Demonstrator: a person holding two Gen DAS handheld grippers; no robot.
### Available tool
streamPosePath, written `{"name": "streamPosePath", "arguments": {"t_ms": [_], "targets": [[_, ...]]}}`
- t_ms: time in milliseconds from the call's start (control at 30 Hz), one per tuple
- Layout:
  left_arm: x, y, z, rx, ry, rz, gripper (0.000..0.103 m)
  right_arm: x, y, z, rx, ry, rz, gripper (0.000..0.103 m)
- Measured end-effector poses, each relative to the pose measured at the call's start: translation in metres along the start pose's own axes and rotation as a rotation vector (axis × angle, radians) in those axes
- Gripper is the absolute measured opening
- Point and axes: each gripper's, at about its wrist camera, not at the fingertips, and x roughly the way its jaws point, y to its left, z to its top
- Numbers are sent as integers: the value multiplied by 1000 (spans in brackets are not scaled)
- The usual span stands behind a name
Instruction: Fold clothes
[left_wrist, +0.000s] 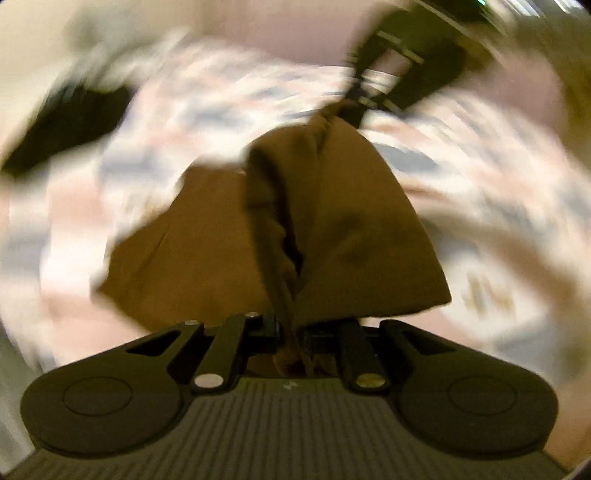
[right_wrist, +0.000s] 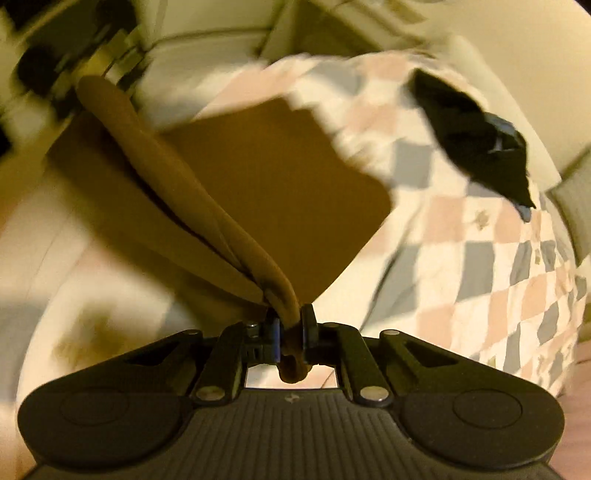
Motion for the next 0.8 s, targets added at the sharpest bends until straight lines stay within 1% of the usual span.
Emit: {"name": "streamPosePath", "arguments": {"t_ms": [67, 100, 133, 167, 233, 300, 367, 400, 433, 500, 533, 567, 600, 633, 667, 700, 733, 800], "targets": [[11, 45, 14, -229, 45, -50, 12, 30, -33, 25, 92, -15, 24, 16], [18, 64, 17, -317, 60, -76, 13, 48, -48, 37, 146, -17, 37, 36], [24, 77, 15, -375, 64, -118, 12, 67, -64, 45, 219, -18, 50, 47], [26, 86, 13, -415, 57, -164, 12, 82, -78, 46, 311, -19, 71, 48], [25, 99, 10, -481, 34, -226, 12, 100, -100, 38, 502, -26, 141, 48], [24, 113, 7, -548, 9, -284, 13, 115, -124, 19, 719, -49, 238, 48], [24, 121, 2, -607, -26, -315, 15, 124, -140, -10, 918, -56, 339, 50], [25, 123, 1, -629, -42, -322, 18, 125, -142, -24, 984, -55, 380, 50], [29, 126, 5, -636, -51, -323, 18, 125, -142, -36, 1035, -55, 416, 50], [39, 135, 16, -635, -63, -321, 18, 127, -142, -50, 1091, -63, 467, 51], [41, 137, 20, -625, -66, -312, 8, 129, -141, -54, 1109, -70, 480, 52], [41, 136, 23, -606, -65, -295, 5, 132, -139, -56, 1123, -78, 488, 53], [41, 136, 25, -584, -66, -279, 5, 135, -138, -56, 1135, -87, 497, 53], [38, 135, 29, -557, -72, -263, 5, 137, -138, -55, 1140, -107, 504, 51], [33, 133, 33, -527, -81, -247, 5, 140, -137, -51, 1130, -128, 502, 44], [28, 131, 36, -498, -91, -231, 5, 142, -137, -46, 1109, -137, 485, 14], [23, 131, 40, -478, -108, -213, 5, 142, -137, -42, 1083, -150, 464, 12], [13, 132, 48, -455, -158, -177, 5, 136, -139, -36, 1056, -205, 447, 12]]}}
